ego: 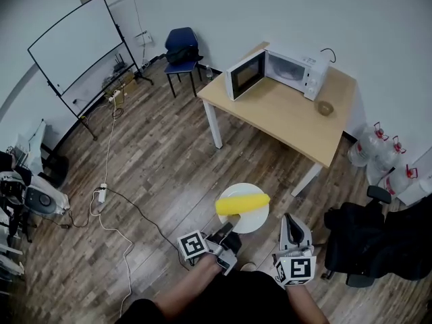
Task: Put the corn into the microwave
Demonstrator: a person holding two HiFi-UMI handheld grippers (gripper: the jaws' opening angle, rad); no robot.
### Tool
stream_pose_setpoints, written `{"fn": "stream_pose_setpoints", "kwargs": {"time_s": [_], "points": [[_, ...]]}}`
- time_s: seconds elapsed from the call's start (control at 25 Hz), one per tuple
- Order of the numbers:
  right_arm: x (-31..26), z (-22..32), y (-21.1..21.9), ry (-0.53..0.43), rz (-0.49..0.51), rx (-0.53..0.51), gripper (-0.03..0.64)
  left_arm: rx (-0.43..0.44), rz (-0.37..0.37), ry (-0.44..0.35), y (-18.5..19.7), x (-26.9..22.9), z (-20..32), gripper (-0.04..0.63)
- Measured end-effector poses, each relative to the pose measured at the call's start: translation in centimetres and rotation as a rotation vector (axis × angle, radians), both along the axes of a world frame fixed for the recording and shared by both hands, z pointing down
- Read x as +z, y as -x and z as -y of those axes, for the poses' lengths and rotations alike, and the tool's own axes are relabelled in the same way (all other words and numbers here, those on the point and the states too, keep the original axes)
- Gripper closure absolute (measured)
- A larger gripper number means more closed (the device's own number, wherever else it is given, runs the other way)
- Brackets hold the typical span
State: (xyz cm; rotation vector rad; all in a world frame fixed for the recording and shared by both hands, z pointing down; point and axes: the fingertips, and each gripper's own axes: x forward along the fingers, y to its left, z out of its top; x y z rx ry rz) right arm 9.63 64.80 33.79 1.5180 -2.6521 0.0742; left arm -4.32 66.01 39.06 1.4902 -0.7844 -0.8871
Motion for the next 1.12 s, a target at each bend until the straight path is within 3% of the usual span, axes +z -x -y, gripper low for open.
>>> {"fn": "stream_pose_setpoints", "kwargs": {"time_s": [0.4,1.12], "points": [[2.5,4.6,1.5,0.052,-0.014,0.032,0.557,0.017,-0.015,0.034,1.7,2.6,4.3,0.568],[0.6,25.3,12.5,0.048,-0.083,0.106,0.557,0.139,-0.058,0.033,11.0,1.1,24.8,0.569]]}}
